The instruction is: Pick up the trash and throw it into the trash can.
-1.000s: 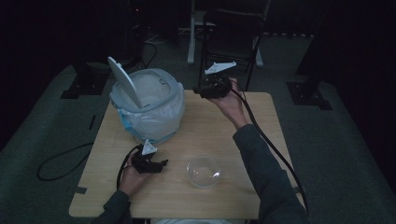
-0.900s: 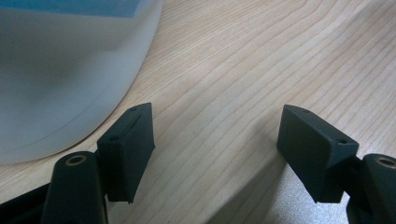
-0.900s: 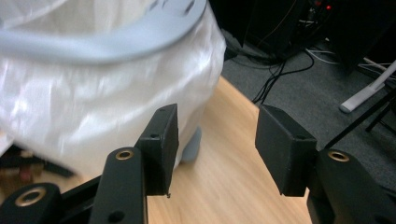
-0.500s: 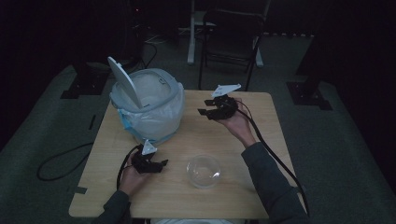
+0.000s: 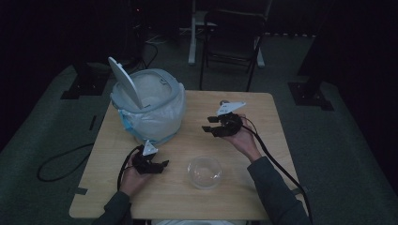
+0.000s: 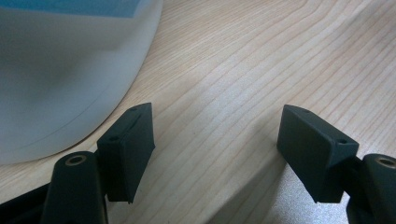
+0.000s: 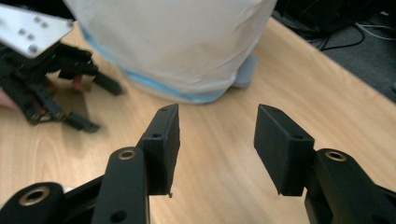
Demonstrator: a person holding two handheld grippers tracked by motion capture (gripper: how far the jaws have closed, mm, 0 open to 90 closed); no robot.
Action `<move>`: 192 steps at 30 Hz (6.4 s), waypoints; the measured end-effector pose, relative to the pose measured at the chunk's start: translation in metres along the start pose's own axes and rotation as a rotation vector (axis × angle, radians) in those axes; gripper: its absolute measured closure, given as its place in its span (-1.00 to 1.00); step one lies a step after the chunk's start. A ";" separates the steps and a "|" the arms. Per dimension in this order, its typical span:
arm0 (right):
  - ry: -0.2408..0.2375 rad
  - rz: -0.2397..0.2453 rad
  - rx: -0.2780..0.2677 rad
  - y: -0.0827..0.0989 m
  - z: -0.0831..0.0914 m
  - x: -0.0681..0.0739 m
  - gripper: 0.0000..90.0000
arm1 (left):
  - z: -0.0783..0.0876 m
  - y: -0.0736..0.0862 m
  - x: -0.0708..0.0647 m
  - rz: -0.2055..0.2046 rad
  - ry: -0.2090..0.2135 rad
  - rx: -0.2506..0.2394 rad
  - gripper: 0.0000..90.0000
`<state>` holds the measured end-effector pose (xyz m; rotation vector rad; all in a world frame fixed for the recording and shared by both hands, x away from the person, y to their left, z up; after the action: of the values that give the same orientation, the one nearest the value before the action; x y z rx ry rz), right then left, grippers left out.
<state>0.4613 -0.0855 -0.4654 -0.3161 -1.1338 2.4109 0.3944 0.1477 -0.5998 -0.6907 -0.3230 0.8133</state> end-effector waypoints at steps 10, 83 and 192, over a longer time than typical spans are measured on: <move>-0.077 0.007 0.029 0.029 -0.006 0.028 0.10 | 0.000 0.000 0.000 0.000 0.001 0.000 -0.37; 0.078 0.023 0.039 0.037 0.006 0.041 0.08 | 0.000 0.000 -0.001 0.000 0.002 -0.002 -0.37; 0.210 -0.097 -0.038 -0.016 0.039 -0.020 0.85 | 0.000 0.000 0.000 -0.004 -0.001 0.000 -0.38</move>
<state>0.4682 -0.1127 -0.4280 -0.5016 -1.0757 2.2153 0.3942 0.1472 -0.5998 -0.6891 -0.3253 0.8099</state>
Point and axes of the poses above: each handheld gripper's, and its own axes: z roughly backward along the jaws, y roughly out of its underside, x roughly to its left, the point moved 8 cm from there along -z, roughly forward along the jaws, and after that the axes turned 4 degrees about x, right-handed, at the moved point
